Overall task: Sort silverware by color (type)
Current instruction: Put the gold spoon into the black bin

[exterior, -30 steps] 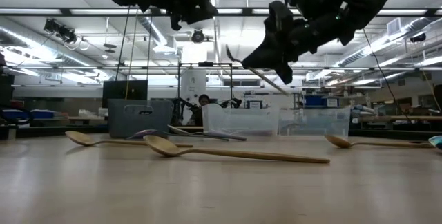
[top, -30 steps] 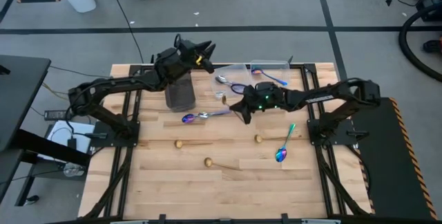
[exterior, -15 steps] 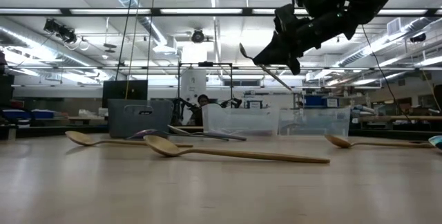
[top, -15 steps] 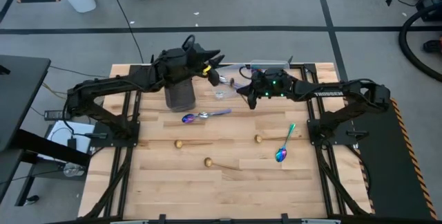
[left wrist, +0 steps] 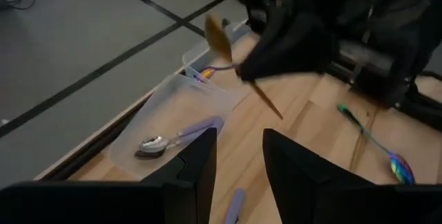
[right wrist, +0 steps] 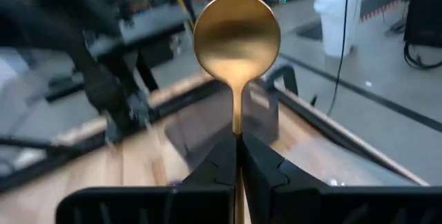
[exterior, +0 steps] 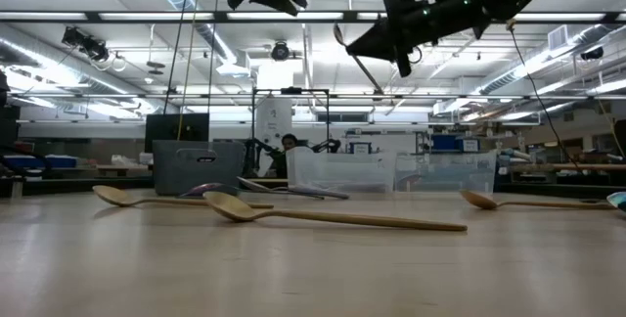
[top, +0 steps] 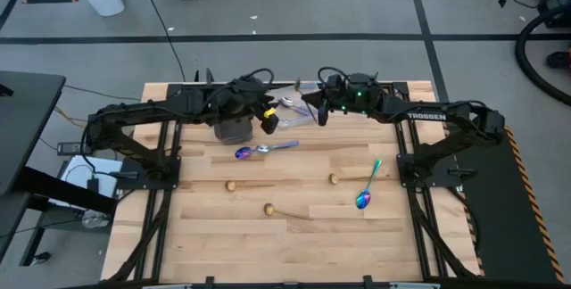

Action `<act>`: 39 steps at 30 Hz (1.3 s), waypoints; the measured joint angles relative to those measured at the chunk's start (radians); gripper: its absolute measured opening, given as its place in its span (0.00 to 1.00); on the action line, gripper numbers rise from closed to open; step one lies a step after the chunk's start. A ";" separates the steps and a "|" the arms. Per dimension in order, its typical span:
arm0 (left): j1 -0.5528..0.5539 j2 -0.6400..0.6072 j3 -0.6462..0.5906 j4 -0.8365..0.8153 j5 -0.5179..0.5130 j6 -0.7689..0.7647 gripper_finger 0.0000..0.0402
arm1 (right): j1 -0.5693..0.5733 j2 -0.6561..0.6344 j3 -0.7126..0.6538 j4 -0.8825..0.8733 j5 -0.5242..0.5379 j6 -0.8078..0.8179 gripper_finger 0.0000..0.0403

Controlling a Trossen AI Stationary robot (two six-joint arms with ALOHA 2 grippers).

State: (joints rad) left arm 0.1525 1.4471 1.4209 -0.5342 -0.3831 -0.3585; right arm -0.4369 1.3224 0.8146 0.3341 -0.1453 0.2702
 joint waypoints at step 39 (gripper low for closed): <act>0.044 0.167 -0.326 0.905 0.224 -0.075 0.34 | 0.091 0.001 0.000 0.262 -0.014 0.075 0.04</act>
State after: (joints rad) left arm 0.1963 1.6142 1.0946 0.3704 -0.1589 -0.4335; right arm -0.3454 1.3231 0.8150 0.5957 -0.1593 0.3454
